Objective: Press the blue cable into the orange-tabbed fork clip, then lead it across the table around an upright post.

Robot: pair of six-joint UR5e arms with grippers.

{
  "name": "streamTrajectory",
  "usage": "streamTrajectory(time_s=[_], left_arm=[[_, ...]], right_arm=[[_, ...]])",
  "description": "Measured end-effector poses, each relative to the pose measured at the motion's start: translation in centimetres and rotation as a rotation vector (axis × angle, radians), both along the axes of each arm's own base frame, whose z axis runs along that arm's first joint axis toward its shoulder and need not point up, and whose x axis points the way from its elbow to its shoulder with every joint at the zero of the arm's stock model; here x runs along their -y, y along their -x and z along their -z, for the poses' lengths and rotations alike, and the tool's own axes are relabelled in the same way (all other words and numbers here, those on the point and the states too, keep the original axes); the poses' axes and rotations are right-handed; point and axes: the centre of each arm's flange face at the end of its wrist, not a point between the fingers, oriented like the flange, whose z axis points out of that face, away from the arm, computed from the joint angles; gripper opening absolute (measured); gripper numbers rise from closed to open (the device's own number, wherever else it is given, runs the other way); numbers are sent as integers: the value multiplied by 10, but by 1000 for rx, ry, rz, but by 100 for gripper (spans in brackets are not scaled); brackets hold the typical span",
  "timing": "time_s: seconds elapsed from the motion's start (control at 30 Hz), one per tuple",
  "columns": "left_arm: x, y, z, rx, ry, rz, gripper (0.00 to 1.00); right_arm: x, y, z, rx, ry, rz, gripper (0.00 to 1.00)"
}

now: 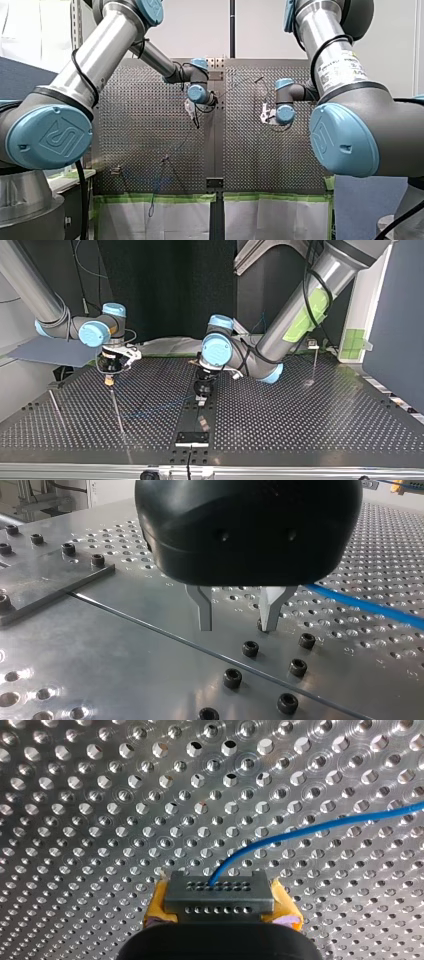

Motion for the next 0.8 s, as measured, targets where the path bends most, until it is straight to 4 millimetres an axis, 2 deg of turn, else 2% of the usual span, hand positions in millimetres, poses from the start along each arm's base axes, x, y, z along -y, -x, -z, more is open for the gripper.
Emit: streamTrajectory(time_s=[0.33,0.53,0.8], left_arm=[[-5,2,4,-30,-30,-31,49],[-12,6,10,-74,-67,-70,54],[-32,10,33,-129,-91,-136,56]], right_arm=[[1,1,2,-1,-1,4,0],[1,1,2,-1,-3,1,0],[1,1,3,-2,-4,0,0]])
